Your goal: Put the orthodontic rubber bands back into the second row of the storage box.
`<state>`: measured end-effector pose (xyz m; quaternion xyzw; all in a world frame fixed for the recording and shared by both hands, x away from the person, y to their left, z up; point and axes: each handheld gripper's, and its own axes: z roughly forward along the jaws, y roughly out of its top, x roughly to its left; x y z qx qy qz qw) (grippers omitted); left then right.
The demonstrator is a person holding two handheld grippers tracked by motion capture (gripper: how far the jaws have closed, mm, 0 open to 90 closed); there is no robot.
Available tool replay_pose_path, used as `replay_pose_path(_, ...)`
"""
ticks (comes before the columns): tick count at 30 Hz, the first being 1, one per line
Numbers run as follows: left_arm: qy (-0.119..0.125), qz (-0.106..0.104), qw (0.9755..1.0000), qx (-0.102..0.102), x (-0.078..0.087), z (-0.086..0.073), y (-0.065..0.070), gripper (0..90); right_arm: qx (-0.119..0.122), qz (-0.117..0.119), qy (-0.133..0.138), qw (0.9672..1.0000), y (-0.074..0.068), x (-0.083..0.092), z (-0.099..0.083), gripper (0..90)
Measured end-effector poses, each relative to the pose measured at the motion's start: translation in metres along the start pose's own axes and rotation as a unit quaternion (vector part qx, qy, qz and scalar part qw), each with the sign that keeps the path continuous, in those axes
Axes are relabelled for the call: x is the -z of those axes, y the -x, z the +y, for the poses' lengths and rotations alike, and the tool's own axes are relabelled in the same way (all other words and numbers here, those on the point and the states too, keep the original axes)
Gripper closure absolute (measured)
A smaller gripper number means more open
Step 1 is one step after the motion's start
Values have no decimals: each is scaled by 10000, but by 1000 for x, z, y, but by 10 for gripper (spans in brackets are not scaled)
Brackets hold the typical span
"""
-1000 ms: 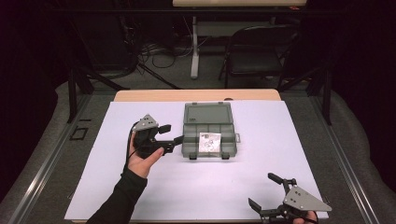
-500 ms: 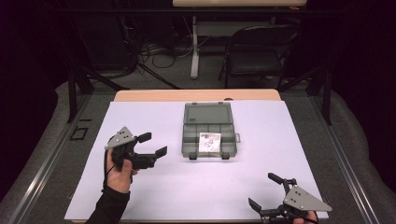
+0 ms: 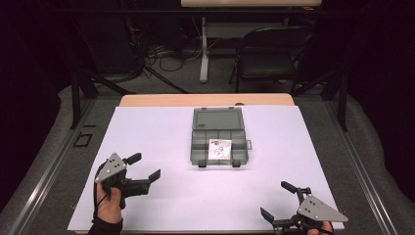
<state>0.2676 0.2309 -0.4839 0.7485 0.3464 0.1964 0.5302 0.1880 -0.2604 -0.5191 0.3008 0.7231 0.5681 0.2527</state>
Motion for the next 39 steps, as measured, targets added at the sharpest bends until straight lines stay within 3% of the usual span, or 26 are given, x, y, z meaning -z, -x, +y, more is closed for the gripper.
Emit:
replay_pose_path(3,2,73,9999,-117,6,-5,2,43,-13,-5,-4,10000,0,0,0,0)
replay_pose_path(9,65,187,9998,-42,13,-13,-1,43,-15,0,-13,10000,0,0,0,0)
replay_pose_path(13,-1,254,9996,-111,12,-17,-4,43,-1,0,-44,10000,1,0,0,0)
replay_pose_path(19,-136,219,9995,-195,7,-20,-5,43,2,8,-52,10000,1,0,0,0)
replay_pose_path(31,-174,111,9996,-209,3,-22,-5,43,15,19,-28,10000,0,0,0,0)
replay_pose_path(39,-175,146,9996,-158,3,-23,-5,43,20,15,-36,10000,0,0,0,0)
